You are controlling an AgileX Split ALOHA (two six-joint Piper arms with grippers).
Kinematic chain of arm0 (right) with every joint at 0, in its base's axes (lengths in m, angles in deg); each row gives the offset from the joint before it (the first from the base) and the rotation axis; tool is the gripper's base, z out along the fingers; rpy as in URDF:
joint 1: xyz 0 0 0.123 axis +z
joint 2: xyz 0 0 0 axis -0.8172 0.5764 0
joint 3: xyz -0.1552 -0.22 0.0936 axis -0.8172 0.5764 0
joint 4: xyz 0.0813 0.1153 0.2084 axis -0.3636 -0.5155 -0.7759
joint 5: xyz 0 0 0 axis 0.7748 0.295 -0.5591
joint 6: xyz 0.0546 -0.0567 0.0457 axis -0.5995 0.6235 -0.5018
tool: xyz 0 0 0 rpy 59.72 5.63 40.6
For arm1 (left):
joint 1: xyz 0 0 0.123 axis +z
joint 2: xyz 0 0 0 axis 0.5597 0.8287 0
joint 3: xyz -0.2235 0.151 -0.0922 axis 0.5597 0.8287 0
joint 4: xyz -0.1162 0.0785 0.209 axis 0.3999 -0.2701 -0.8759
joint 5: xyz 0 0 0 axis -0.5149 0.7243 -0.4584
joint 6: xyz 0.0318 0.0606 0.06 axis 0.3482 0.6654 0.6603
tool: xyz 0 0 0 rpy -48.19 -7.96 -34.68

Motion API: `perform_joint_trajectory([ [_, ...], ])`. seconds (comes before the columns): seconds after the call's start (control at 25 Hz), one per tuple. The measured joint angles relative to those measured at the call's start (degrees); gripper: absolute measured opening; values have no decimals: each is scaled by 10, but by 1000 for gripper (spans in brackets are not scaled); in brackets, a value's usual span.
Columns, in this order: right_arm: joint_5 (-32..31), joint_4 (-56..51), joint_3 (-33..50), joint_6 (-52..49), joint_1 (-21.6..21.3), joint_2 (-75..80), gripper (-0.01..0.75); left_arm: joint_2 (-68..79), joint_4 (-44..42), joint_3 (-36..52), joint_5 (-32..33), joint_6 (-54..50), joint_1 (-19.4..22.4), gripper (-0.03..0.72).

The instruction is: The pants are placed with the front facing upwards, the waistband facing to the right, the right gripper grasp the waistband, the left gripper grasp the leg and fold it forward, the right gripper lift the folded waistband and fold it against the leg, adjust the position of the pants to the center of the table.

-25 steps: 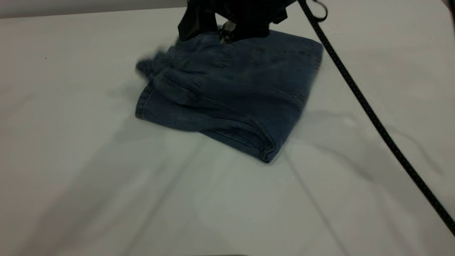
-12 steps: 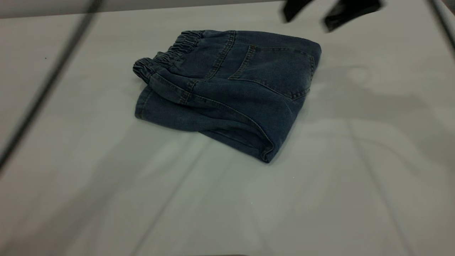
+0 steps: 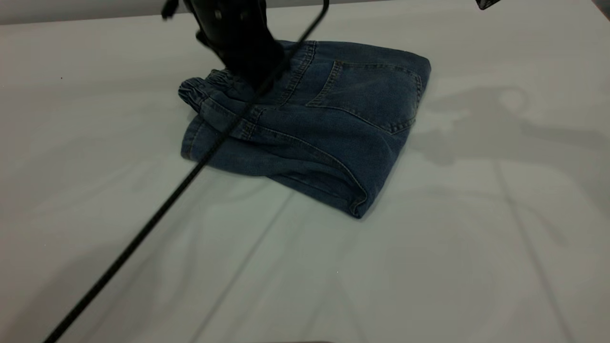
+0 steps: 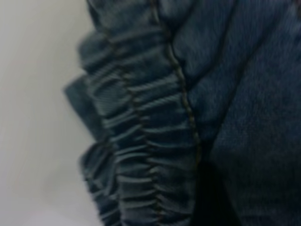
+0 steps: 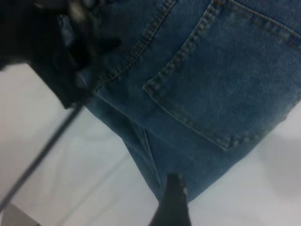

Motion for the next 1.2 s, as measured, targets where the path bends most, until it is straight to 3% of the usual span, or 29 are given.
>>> perform_joint_trajectory([
  [0.28, -18, 0, 0, 0, 0, 0, 557, 29, 39, -4, 10, -1, 0, 410],
  [0.72, -19, 0, 0, 7, 0, 0, 557, 29, 196, -10, 194, 11, 2, 410],
  [1.0, -20, 0, 0, 10, 0, -1, 557, 14, 206, -9, 206, 11, 2, 410],
  [1.2, -49, 10, 0, 10, 0, -38, 557, -78, 210, -5, 224, 29, 2, 410],
])
